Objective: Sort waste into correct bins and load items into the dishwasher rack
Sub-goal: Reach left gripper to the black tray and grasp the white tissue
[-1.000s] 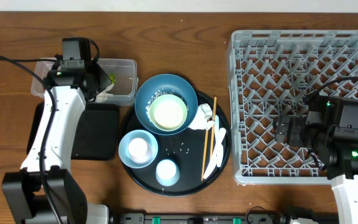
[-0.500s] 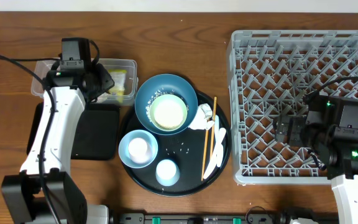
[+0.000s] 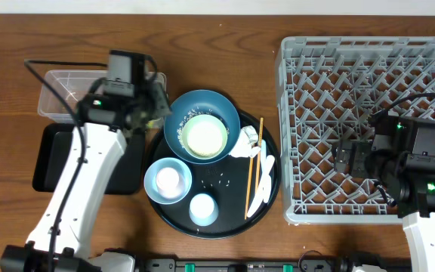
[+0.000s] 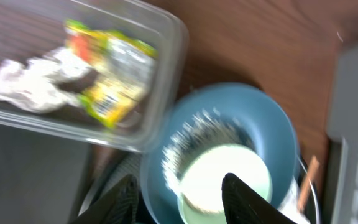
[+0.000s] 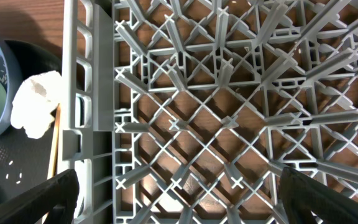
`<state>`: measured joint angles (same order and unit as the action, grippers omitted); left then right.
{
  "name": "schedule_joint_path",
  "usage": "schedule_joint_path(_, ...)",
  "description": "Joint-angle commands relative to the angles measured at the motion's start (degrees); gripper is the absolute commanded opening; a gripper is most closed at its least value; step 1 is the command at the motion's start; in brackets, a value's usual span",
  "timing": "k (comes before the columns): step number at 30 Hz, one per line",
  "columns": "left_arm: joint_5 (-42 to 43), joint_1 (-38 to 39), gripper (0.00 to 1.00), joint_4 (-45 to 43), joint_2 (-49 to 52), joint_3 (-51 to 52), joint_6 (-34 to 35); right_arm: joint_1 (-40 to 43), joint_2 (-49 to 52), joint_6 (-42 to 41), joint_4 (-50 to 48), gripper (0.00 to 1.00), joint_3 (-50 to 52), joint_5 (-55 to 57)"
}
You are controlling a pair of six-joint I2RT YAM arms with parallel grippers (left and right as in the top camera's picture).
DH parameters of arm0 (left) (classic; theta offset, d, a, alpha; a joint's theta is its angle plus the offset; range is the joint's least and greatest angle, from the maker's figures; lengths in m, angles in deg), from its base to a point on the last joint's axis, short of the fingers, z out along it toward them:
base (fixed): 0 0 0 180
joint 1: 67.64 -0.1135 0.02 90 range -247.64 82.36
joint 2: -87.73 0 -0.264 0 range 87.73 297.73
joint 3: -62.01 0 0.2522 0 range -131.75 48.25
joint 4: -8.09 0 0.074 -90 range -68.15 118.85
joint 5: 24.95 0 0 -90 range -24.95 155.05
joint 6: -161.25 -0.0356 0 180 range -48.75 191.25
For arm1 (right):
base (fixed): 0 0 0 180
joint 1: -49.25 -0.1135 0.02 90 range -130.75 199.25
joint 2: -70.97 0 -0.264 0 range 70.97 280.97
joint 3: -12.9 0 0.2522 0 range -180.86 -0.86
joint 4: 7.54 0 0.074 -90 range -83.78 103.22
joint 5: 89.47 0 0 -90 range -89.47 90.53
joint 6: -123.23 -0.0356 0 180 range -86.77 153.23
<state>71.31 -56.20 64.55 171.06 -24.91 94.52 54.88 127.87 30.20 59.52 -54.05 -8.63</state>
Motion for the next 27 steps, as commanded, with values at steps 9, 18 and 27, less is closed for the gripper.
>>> schedule_joint_path(9, 0.63, 20.55, 0.51, 1.27, 4.85, -0.13, -0.74, -0.39, -0.15, -0.59, -0.02, 0.99, -1.07, -0.09)
schedule_joint_path(18, 0.63, 31.19, 0.52, -0.85, 12.41, -0.13, -0.09, -0.39, -0.15, -0.59, 0.11, 0.99, -1.07, -0.09)
schedule_joint_path(27, 0.61, 36.35, 0.57, -4.24, 18.97, -0.13, -0.15, -0.39, -0.15, -0.59, 0.13, 0.99, -1.05, -0.09)
